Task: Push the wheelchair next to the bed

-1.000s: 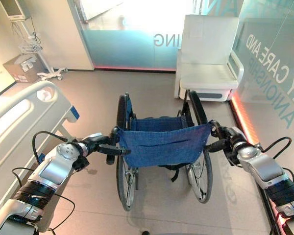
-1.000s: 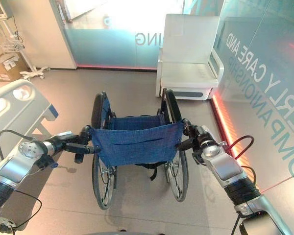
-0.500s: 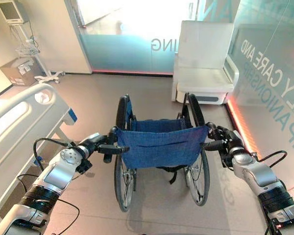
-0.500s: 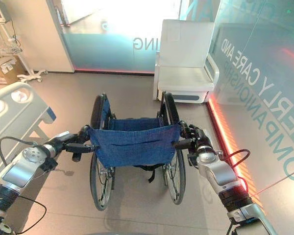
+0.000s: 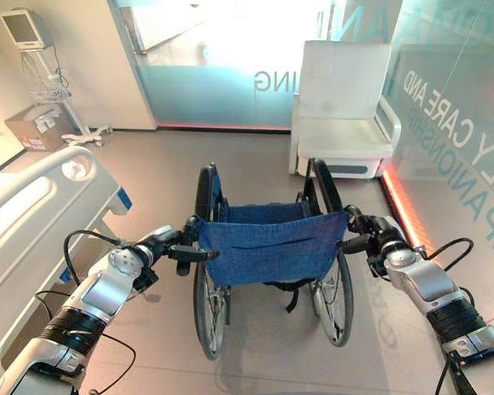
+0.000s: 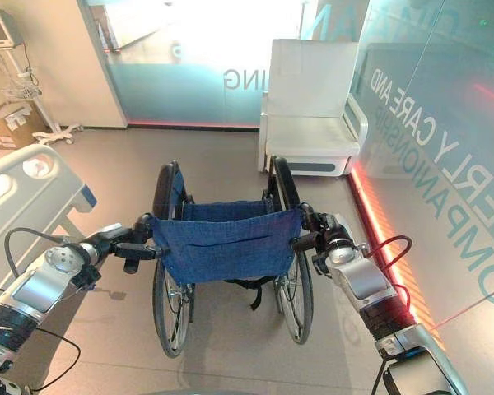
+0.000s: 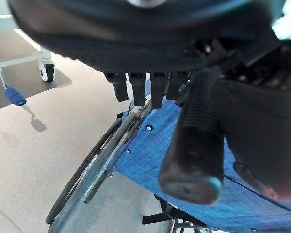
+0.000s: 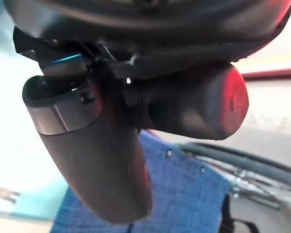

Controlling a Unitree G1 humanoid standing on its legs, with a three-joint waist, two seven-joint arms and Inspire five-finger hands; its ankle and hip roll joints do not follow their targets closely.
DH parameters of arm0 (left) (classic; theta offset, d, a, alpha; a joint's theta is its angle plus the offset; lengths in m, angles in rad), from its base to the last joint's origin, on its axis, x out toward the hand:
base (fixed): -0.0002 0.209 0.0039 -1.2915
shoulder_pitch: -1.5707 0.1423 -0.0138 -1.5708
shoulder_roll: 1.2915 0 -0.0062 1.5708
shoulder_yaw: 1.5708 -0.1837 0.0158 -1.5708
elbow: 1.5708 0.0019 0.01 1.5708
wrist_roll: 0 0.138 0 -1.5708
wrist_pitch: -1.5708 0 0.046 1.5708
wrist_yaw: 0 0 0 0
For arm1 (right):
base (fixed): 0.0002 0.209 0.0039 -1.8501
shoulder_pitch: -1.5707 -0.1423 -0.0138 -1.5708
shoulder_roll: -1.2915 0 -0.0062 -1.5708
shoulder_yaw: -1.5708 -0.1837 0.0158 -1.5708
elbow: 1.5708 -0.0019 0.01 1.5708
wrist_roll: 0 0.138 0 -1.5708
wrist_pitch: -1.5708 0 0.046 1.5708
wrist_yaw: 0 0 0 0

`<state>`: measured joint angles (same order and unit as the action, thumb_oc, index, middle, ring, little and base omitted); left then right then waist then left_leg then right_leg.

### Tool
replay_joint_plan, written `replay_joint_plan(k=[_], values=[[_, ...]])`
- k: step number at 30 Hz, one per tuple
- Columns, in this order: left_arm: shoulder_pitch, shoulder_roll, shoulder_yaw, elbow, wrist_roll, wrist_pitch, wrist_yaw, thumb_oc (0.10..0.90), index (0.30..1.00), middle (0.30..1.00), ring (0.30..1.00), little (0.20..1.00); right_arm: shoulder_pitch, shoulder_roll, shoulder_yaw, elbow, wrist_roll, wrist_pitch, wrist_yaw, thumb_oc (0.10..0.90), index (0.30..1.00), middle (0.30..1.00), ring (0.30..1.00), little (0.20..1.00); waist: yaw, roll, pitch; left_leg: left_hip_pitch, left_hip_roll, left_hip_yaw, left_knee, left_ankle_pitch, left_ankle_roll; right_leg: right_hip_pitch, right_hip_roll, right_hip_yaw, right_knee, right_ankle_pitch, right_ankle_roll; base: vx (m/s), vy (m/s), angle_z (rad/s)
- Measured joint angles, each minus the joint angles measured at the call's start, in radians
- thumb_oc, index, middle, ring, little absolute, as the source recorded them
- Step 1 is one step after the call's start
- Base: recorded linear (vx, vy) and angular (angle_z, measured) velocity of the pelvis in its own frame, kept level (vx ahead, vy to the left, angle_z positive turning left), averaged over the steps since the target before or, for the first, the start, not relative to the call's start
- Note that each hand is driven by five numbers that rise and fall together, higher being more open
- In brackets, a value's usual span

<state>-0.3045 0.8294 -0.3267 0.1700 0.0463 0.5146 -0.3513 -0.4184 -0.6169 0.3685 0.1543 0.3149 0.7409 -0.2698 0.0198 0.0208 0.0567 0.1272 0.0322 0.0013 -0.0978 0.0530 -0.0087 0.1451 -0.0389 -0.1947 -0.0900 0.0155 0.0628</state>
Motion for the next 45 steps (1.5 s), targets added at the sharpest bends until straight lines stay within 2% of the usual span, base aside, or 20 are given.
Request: replay_joint_plan(k=[6, 8, 13, 18, 24, 35, 40, 42, 45], values=[[-0.004, -0.076, 0.001, 0.044, -0.05, -0.007, 0.112, 0.4, 0.3, 0.3, 0.3, 0.3, -0.021, 0.01, -0.003, 0.025, -0.042, 0.025, 0.017, 0.4, 0.3, 0.3, 0.3, 0.3, 0.011, 0.013, -0.008, 0.001, -0.001, 0.0, 0.0, 0.0, 0.0, 0.001, -0.001, -0.001, 0.0, 0.0, 0.001, 0.0, 0.0, 0.0], [-0.003, -0.096, 0.0, 0.07, -0.073, -0.039, 0.17, 0.4, 0.3, 0.3, 0.3, 0.3, -0.031, 0.017, -0.005, 0.044, -0.063, 0.027, 0.026, 0.4, 0.3, 0.3, 0.3, 0.3, 0.019, 0.012, -0.008, 0.001, -0.001, -0.001, 0.0, 0.001, -0.002, 0.002, -0.001, -0.002, 0.0, -0.002, 0.005, 0.0, 0.0, 0.0], [-0.001, -0.151, 0.004, 0.108, -0.08, -0.086, 0.281, 0.4, 0.3, 0.3, 0.3, 0.3, -0.066, 0.035, -0.011, 0.1, -0.12, 0.035, 0.075, 0.4, 0.3, 0.3, 0.3, 0.3, 0.027, 0.003, -0.006, 0.001, 0.0, -0.001, 0.0, 0.002, -0.003, 0.003, 0.0, -0.005, 0.0, -0.003, 0.006, 0.0, 0.0, 0.0], [-0.01, -0.166, 0.001, 0.126, -0.077, -0.108, 0.325, 0.4, 0.3, 0.3, 0.3, 0.3, -0.097, 0.056, -0.007, 0.155, -0.12, 0.028, 0.08, 0.4, 0.3, 0.3, 0.3, 0.3, 0.029, -0.013, -0.011, 0.001, -0.001, -0.001, 0.0, 0.002, -0.003, 0.004, 0.0, -0.005, 0.0, -0.003, 0.004, 0.02, 0.0, 0.0], [-0.016, -0.166, 0.0, 0.141, -0.052, -0.141, 0.336, 0.4, 0.3, 0.3, 0.3, 0.3, -0.097, 0.075, -0.002, 0.163, -0.177, 0.026, 0.08, 0.4, 0.3, 0.3, 0.3, 0.3, 0.027, -0.027, -0.01, 0.003, -0.004, -0.001, 0.0, 0.002, -0.002, 0.006, -0.002, -0.005, 0.0, 0.0, 0.001, 0.03, 0.02, 0.0], [-0.027, -0.167, -0.013, 0.148, -0.016, -0.148, 0.323, 0.4, 0.3, 0.3, 0.3, 0.3, -0.099, 0.08, -0.004, 0.164, -0.208, 0.018, 0.069, 0.4, 0.3, 0.3, 0.3, 0.3, 0.028, -0.011, -0.001, 0.003, -0.004, -0.001, 0.0, 0.002, -0.003, 0.006, -0.005, -0.005, 0.0, -0.003, 0.007, 0.05, 0.05, 0.0], [-0.093, -0.155, -0.03, 0.178, 0.038, -0.113, 0.221, 0.4, 0.3, 0.3, 0.3, 0.3, -0.116, 0.08, -0.002, 0.183, -0.227, 0.014, 0.069, 0.4, 0.3, 0.3, 0.3, 0.3, 0.027, -0.001, 0.008, 0.006, -0.007, 0.003, 0.0, 0.003, 0.0, 0.01, -0.009, -0.005, 0.001, -0.002, 0.01, 0.07, 0.101, 0.0], [-0.152, -0.124, -0.075, 0.211, 0.038, -0.101, 0.164, 0.4, 0.3, 0.3, 0.3, 0.3, -0.145, 0.079, 0.009, 0.206, -0.228, 0.011, 0.07, 0.4, 0.3, 0.3, 0.3, 0.3, 0.024, 0.008, 0.022, 0.012, -0.012, 0.008, 0.0, 0.005, 0.003, 0.013, -0.013, -0.001, 0.004, 0.0, 0.013, 0.08, 0.126, -0.05], [-0.185, -0.107, -0.087, 0.223, 0.017, -0.087, 0.127, 0.4, 0.3, 0.3, 0.3, 0.3, -0.166, 0.074, 0.009, 0.222, -0.23, -0.014, 0.07, 0.4, 0.3, 0.3, 0.3, 0.3, 0.017, 0.019, 0.042, 0.017, -0.017, 0.015, 0.0, 0.003, 0.006, 0.014, -0.021, 0.005, 0.007, 0.004, 0.02, 0.06, 0.142, -0.07]])
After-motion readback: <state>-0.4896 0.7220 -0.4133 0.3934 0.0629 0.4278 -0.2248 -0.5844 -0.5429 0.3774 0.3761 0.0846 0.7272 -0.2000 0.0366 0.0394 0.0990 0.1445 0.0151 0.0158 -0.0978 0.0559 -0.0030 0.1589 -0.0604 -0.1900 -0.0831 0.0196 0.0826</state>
